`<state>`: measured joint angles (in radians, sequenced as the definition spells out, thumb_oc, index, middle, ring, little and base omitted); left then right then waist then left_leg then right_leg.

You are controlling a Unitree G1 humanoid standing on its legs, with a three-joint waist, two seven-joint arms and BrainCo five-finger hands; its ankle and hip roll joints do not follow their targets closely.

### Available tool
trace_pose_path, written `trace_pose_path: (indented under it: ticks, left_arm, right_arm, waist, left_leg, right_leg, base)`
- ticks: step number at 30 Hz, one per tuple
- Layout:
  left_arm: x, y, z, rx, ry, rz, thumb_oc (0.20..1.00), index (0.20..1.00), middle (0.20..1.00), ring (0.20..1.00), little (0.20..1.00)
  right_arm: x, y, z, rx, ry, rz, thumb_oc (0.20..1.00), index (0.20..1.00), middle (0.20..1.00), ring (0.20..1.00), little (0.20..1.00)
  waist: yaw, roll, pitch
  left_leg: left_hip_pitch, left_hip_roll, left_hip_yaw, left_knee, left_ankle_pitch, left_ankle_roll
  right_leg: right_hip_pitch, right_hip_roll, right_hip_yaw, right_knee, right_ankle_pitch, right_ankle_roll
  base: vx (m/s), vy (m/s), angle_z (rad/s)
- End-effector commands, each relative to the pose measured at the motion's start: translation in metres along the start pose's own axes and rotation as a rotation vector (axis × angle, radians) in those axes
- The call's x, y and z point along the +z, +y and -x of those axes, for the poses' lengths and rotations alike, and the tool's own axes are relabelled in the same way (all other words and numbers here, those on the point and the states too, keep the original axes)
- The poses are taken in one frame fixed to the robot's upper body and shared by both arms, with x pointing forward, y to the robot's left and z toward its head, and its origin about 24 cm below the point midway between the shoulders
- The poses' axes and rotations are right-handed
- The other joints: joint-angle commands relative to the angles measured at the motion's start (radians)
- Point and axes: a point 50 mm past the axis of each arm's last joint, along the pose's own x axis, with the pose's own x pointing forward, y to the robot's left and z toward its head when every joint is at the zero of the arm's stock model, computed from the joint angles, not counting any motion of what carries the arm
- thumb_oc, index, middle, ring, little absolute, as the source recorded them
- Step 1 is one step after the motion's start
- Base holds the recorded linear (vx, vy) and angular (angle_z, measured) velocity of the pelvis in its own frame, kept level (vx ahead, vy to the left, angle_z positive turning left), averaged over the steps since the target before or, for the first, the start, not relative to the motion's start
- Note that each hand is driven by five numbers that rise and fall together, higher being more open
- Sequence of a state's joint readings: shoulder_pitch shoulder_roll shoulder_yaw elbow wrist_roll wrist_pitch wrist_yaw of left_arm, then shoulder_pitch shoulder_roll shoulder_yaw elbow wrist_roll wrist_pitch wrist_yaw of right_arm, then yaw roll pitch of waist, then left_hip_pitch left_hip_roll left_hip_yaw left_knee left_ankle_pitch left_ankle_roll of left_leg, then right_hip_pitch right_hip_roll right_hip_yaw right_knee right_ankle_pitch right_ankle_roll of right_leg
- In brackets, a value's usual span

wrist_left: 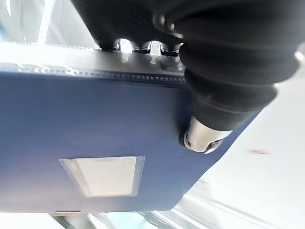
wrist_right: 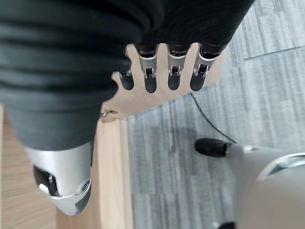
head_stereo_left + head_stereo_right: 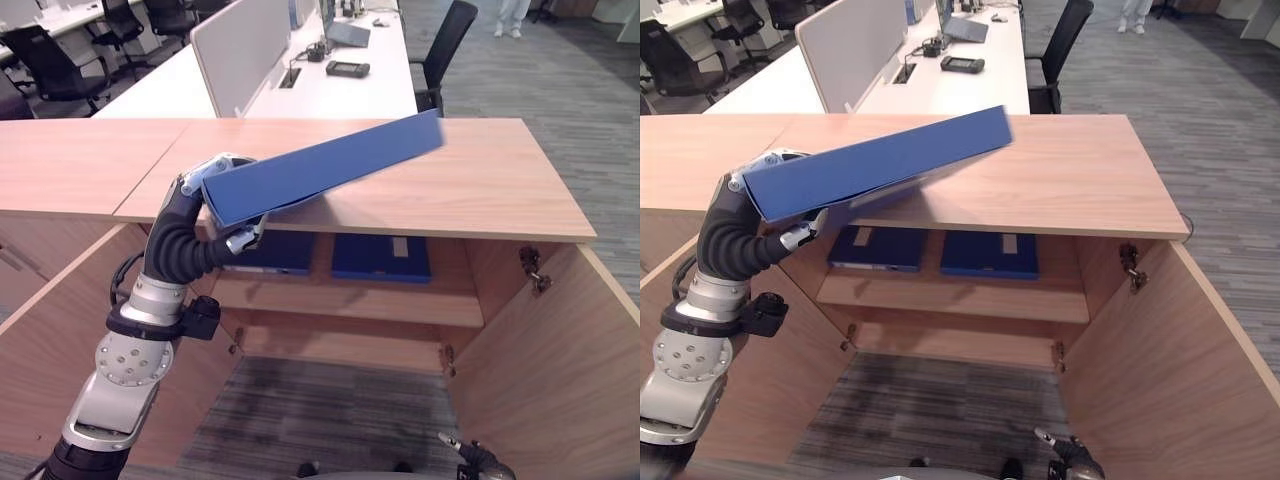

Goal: Put the empty folder in the office cabinet

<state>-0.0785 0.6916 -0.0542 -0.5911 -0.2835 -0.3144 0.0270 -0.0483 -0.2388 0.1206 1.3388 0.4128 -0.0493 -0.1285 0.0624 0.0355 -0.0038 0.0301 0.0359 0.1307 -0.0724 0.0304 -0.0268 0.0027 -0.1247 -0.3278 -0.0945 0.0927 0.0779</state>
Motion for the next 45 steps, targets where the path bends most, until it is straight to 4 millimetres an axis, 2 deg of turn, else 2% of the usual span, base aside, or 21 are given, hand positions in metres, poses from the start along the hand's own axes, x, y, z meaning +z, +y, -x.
trace_pose_path:
  ticks: [1, 4, 9, 18, 20, 22, 24, 25, 26, 27, 28, 29, 30, 31, 32, 35, 36, 39, 41, 45]
  left_arm:
    - [0.015, -0.005, -0.01, -0.067, -0.093, 0.268, 0.2, 0.2, 0.2, 0.2, 0.2]
    - [0.017, -0.008, -0.017, -0.113, -0.117, 0.374, 0.2, 0.2, 0.2, 0.2, 0.2]
    - [0.015, -0.008, -0.019, -0.092, -0.125, 0.459, 0.2, 0.2, 0.2, 0.2, 0.2]
    - [0.006, -0.006, -0.011, -0.018, -0.082, 0.464, 0.2, 0.2, 0.2, 0.2, 0.2]
    - [-0.001, -0.003, 0.0, 0.021, -0.024, 0.447, 0.2, 0.2, 0.2, 0.2, 0.2]
    - [-0.017, -0.002, 0.018, 0.054, 0.111, 0.359, 0.2, 0.2, 0.2, 0.2, 0.2]
    - [-0.028, 0.0, 0.035, 0.051, 0.229, 0.29, 0.2, 0.2, 0.2, 0.2, 0.2]
    - [-0.034, 0.002, 0.048, 0.051, 0.306, 0.259, 0.2, 0.2, 0.2, 0.2, 0.2]
    - [-0.04, 0.004, 0.059, 0.054, 0.372, 0.228, 0.2, 0.2, 0.2, 0.2, 0.2]
    - [-0.04, 0.004, 0.059, 0.055, 0.373, 0.227, 0.2, 0.2, 0.2, 0.2, 0.2]
    - [-0.044, 0.007, 0.07, 0.062, 0.435, 0.164, 0.2, 0.2, 0.2, 0.2, 0.2]
    - [-0.044, 0.007, 0.071, 0.063, 0.437, 0.163, 0.2, 0.2, 0.2, 0.2, 0.2]
    - [-0.047, 0.01, 0.076, 0.063, 0.469, 0.106, 0.2, 0.2, 0.2, 0.2, 0.2]
    - [-0.048, 0.017, 0.084, 0.067, 0.507, -0.018, 0.2, 0.2, 0.2, 0.2, 0.2]
    - [-0.048, 0.017, 0.084, 0.068, 0.508, -0.017, 0.2, 0.2, 0.2, 0.2, 0.2]
    - [-0.05, 0.029, 0.098, 0.102, 0.564, -0.145, 0.2, 0.2, 0.2, 0.2, 0.2]
    - [-0.05, 0.029, 0.098, 0.102, 0.565, -0.145, 0.2, 0.2, 0.2, 0.2, 0.2]
    - [-0.052, 0.032, 0.1, 0.146, 0.56, -0.187, 0.2, 0.2, 0.2, 0.2, 0.2]
    - [-0.053, 0.027, 0.092, 0.169, 0.519, -0.158, 0.2, 0.2, 0.2, 0.2, 0.2]
    - [-0.055, 0.018, 0.074, 0.165, 0.439, -0.139, 0.2, 0.2, 0.2, 0.2, 0.2]
  right_arm:
    - [0.014, 0.022, 0.0, 0.084, -0.022, -0.006, 1.0, 1.0, 1.0, 1.0, 1.0]
    - [0.015, 0.027, 0.001, 0.11, -0.022, -0.003, 1.0, 1.0, 1.0, 1.0, 1.0]
    - [0.012, 0.031, 0.001, 0.131, -0.02, -0.004, 1.0, 1.0, 1.0, 1.0, 1.0]
    - [0.004, 0.029, 0.002, 0.121, -0.004, -0.005, 1.0, 1.0, 1.0, 1.0, 1.0]
    - [0.001, 0.029, 0.002, 0.121, 0.0, -0.012, 1.0, 1.0, 1.0, 1.0, 1.0]
    - [-0.003, 0.027, 0.003, 0.118, 0.01, -0.018, 1.0, 1.0, 1.0, 1.0, 1.0]
    - [0.002, 0.025, 0.002, 0.12, -0.008, -0.053, 1.0, 1.0, 1.0, 1.0, 1.0]
    - [0.011, 0.025, 0.001, 0.128, -0.041, -0.079, 1.0, 1.0, 1.0, 1.0, 1.0]
    - [0.028, 0.028, 0.002, 0.146, -0.108, -0.111, 1.0, 1.0, 1.0, 1.0, 1.0]
    - [0.027, 0.028, 0.002, 0.147, -0.107, -0.11, 1.0, 1.0, 1.0, 1.0, 1.0]
    - [0.053, 0.032, 0.005, 0.182, -0.22, -0.14, 1.0, 1.0, 1.0, 1.0, 1.0]
    - [0.053, 0.033, 0.005, 0.181, -0.219, -0.138, 1.0, 1.0, 1.0, 1.0, 1.0]
    - [0.065, 0.033, 0.007, 0.195, -0.28, -0.153, 1.0, 1.0, 1.0, 1.0, 1.0]
    - [0.092, 0.031, 0.018, 0.233, -0.431, -0.183, 1.0, 1.0, 1.0, 1.0, 1.0]
    - [0.092, 0.031, 0.018, 0.232, -0.43, -0.183, 1.0, 1.0, 1.0, 1.0, 1.0]
    - [0.123, 0.011, 0.041, 0.253, -0.659, -0.196, 1.0, 1.0, 1.0, 1.0, 1.0]
    - [0.123, 0.01, 0.042, 0.252, -0.658, -0.194, 1.0, 1.0, 1.0, 1.0, 1.0]
    - [0.143, 0.014, 0.064, 0.331, -0.798, -0.144, 1.0, 1.0, 1.0, 1.0, 1.0]
    - [0.151, 0.032, 0.077, 0.42, -0.858, -0.098, 1.0, 1.0, 1.0, 1.0, 1.0]
    - [0.153, 0.065, 0.093, 0.573, -0.887, -0.011, 1.0, 1.0, 1.0, 1.0, 1.0]
  waist:
    - [-0.009, -0.053, -0.007]
    - [-0.001, -0.057, -0.015]
    - [0.01, -0.062, -0.02]
    - [0.022, -0.065, -0.025]
    - [0.027, -0.065, -0.023]
    - [0.034, -0.065, -0.022]
    - [0.04, -0.065, -0.021]
    - [0.044, -0.064, -0.018]
    - [0.048, -0.064, -0.014]
    - [0.047, -0.064, -0.015]
    - [0.05, -0.065, -0.011]
    - [0.048, -0.065, -0.013]
    - [0.047, -0.065, -0.012]
    - [0.041, -0.065, -0.01]
    - [0.041, -0.065, -0.011]
    - [0.025, -0.067, -0.01]
    - [0.025, -0.066, -0.011]
    - [0.02, -0.072, -0.011]
    - [0.018, -0.074, -0.012]
    - [0.016, -0.078, -0.013]
  left_leg:
    - [-0.062, -0.006, -0.042, -0.015, -0.018, -0.045]
    - [-0.049, -0.008, -0.047, -0.015, -0.024, -0.046]
    - [-0.035, -0.009, -0.054, -0.015, -0.03, -0.047]
    - [-0.03, -0.014, -0.069, -0.015, -0.033, -0.045]
    - [-0.03, -0.015, -0.071, -0.015, -0.033, -0.044]
    - [-0.031, -0.015, -0.074, -0.015, -0.033, -0.043]
    - [-0.033, -0.016, -0.078, -0.015, -0.031, -0.042]
    - [-0.035, -0.016, -0.08, -0.015, -0.03, -0.041]
    - [-0.039, -0.016, -0.082, -0.015, -0.027, -0.041]
    - [-0.039, -0.016, -0.082, -0.015, -0.027, -0.041]
    - [-0.042, -0.016, -0.081, -0.015, -0.025, -0.04]
    - [-0.041, -0.016, -0.081, -0.015, -0.026, -0.04]
    - [-0.042, -0.015, -0.08, -0.015, -0.025, -0.04]
    - [-0.042, -0.015, -0.077, -0.015, -0.025, -0.04]
    - [-0.043, -0.015, -0.077, -0.015, -0.025, -0.04]
    - [-0.042, -0.015, -0.072, -0.015, -0.028, -0.038]
    - [-0.042, -0.016, -0.072, -0.015, -0.028, -0.038]
    - [-0.041, -0.016, -0.068, -0.015, -0.03, -0.037]
    - [-0.041, -0.014, -0.062, -0.015, -0.031, -0.037]
    - [-0.04, -0.012, -0.057, -0.015, -0.031, -0.038]
  right_leg:
    - [0.028, -0.026, 0.033, 0.011, -0.137, 0.075]
    - [0.045, -0.025, 0.033, 0.007, -0.143, 0.074]
    - [0.059, -0.025, 0.031, 0.007, -0.149, 0.074]
    - [0.07, -0.026, 0.026, 0.007, -0.152, 0.072]
    - [0.072, -0.025, 0.026, 0.007, -0.151, 0.071]
    - [0.072, -0.023, 0.026, 0.007, -0.152, 0.07]
    - [0.07, -0.021, 0.026, 0.007, -0.151, 0.069]
    - [0.068, -0.021, 0.026, 0.007, -0.149, 0.069]
    - [0.065, -0.021, 0.028, 0.007, -0.147, 0.069]
    - [0.065, -0.021, 0.029, 0.007, -0.147, 0.069]
    - [0.062, -0.02, 0.032, 0.007, -0.146, 0.069]
    - [0.062, -0.02, 0.032, 0.007, -0.146, 0.069]
    - [0.06, -0.019, 0.034, 0.007, -0.145, 0.069]
    - [0.059, -0.02, 0.035, 0.007, -0.145, 0.07]
    - [0.059, -0.02, 0.035, 0.007, -0.145, 0.07]
    - [0.051, -0.022, 0.038, 0.007, -0.139, 0.074]
    - [0.051, -0.022, 0.038, 0.007, -0.139, 0.074]
    - [0.047, -0.023, 0.042, 0.007, -0.136, 0.074]
    - [0.043, -0.023, 0.045, 0.007, -0.135, 0.074]
    - [0.044, -0.023, 0.05, 0.007, -0.135, 0.073]
  base:
    - [0.03, -0.014, -0.01]
    - [0.03, -0.013, -0.01]
    - [0.01, -0.001, 0.0]
    - [0.01, 0.003, 0.05]
    - [0.0, 0.005, 0.02]
    - [0.0, 0.0, 0.0]
    - [0.0, 0.0, 0.0]
    - [0.0, 0.0, 0.0]
    - [0.0, 0.0, 0.0]
    - [0.0, 0.0, 0.0]
    - [0.0, 0.0, 0.0]
    - [0.0, 0.0, 0.0]
    - [0.0, 0.0, 0.0]
    - [0.0, 0.0, 0.0]
    - [0.0, 0.0, 0.0]
    - [0.0, 0.0, 0.0]
    - [0.0, 0.0, 0.0]
    - [0.01, -0.005, -0.05]
    - [0.0, -0.002, -0.12]
    - [0.0, -0.006, -0.09]
